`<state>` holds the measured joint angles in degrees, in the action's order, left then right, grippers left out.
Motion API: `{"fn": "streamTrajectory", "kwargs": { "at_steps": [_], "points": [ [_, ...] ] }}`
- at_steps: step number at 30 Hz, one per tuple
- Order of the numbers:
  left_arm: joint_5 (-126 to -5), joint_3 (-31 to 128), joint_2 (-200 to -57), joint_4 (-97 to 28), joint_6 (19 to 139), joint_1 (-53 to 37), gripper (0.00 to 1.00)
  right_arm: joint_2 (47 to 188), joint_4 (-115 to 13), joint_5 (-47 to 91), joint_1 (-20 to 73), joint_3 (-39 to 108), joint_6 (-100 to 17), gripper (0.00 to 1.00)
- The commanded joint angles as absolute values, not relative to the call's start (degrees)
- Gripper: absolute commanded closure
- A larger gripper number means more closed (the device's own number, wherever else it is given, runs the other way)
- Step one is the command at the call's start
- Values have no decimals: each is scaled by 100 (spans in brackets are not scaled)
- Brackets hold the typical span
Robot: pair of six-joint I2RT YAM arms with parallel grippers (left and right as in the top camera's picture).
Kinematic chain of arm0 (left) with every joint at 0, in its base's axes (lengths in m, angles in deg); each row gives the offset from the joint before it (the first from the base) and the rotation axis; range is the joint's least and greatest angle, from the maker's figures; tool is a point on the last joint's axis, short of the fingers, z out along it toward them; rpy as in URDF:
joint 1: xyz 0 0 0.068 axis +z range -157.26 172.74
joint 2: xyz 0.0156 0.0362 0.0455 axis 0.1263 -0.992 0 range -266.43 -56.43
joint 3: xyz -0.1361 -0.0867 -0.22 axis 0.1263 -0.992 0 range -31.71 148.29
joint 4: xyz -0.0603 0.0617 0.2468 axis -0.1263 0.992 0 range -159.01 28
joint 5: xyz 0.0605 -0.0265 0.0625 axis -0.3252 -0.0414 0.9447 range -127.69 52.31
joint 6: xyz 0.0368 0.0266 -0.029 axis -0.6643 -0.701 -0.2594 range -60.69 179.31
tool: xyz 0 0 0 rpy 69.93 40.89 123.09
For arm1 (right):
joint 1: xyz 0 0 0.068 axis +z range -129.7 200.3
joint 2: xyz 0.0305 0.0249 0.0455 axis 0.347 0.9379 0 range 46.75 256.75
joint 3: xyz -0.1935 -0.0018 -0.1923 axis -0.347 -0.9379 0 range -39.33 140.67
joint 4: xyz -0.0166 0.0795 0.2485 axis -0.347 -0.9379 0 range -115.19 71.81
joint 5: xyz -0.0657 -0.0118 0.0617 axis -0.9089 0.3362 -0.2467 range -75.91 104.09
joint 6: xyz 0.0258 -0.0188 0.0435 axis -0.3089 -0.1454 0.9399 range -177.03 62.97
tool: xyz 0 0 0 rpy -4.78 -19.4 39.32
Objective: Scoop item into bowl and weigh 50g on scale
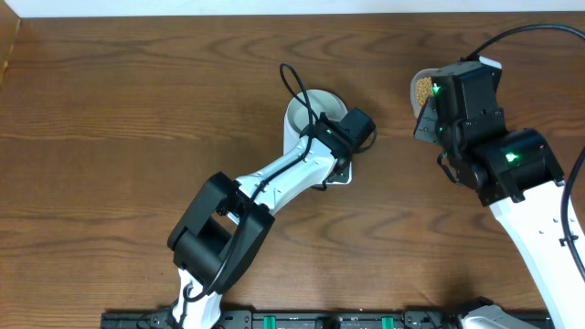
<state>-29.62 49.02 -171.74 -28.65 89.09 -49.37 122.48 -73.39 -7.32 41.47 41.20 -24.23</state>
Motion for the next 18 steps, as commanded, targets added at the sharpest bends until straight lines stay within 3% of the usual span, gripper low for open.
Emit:
{"fn": "streamTrajectory", "kwargs": {
  "at_steps": [1, 18],
  "points": [
    [-2909, 5077, -17218, -2838, 8804, -4945, 93, 12252, -7320, -784, 4086, 4220, -2478, 99],
    [-2907, 5077, -17229, -2965, 8743, -4945, 92, 12252, -7302, -784, 4086, 4220, -2480, 99]
  ]
}}
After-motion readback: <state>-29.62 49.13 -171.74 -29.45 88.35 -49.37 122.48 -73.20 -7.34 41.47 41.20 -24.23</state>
